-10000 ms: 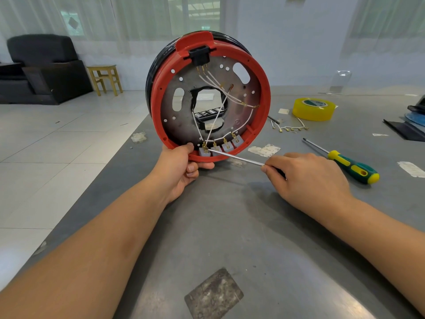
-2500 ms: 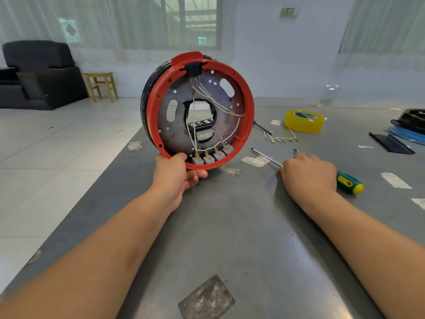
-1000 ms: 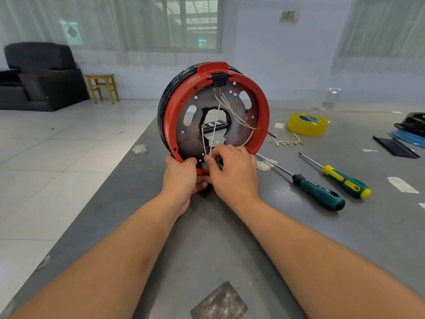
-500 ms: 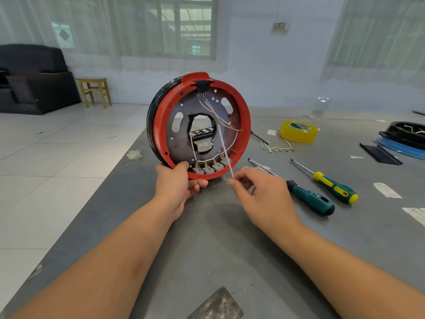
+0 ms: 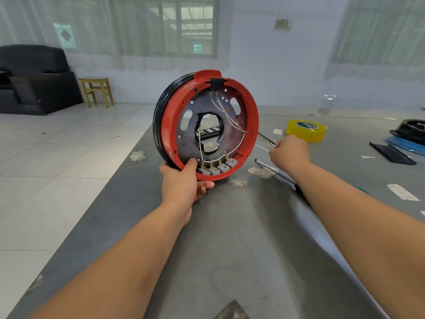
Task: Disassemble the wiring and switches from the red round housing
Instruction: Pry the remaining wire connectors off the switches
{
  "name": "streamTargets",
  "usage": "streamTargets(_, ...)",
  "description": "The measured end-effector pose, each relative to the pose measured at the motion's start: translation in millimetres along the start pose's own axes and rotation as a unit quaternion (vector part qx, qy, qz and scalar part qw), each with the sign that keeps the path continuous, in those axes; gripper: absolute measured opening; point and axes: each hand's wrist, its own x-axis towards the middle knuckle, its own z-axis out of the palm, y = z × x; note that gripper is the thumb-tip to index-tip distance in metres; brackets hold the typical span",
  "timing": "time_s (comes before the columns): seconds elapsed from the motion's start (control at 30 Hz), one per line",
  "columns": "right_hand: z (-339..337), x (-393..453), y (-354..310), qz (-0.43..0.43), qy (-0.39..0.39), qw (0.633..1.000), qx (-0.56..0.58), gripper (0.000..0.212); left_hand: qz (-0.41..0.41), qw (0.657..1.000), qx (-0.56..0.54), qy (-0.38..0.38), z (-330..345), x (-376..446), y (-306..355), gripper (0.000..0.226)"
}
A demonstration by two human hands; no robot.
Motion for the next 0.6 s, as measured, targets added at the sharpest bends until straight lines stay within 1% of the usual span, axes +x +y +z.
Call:
streamTargets(0.07, 11, 11, -4, 0.012, -0.001, 1.000, -0.027, 0.023, 0.010, 1.000, -0.009, -0.003, 0, 0, 0, 0.022)
streamTargets(0.13, 19, 18, -6, 0.034, 0.005, 0.999, -0.041, 0.028, 0.015, 1.000, -0.011, -0.003, -1, -1, -1, 0.024)
streamTargets(0.27, 23, 30, -7, 0.063, 0.066, 0.995, -0.031, 0.030, 0.018, 1.000, -0.020, 0.000, -1, 0, -3, 0.026)
streamTargets(0.33, 20, 37, -6, 0.065, 0.075, 0.995, -0.029, 0.030, 0.018, 1.000, -0.024, 0.001, -1, 0, -3, 0.026)
streamTargets(0.47, 21, 46, -3, 0.066, 0.047, 0.996, -0.036, 0.033, 0.021, 1.000, -0.022, 0.003, 0, 1, -4, 0.025)
streamTargets(0.6, 26, 50, -4, 0.061, 0.006, 0.998, -0.032, 0.029, 0.025, 0.999, -0.026, 0.002, 0, 2, -5, 0.028)
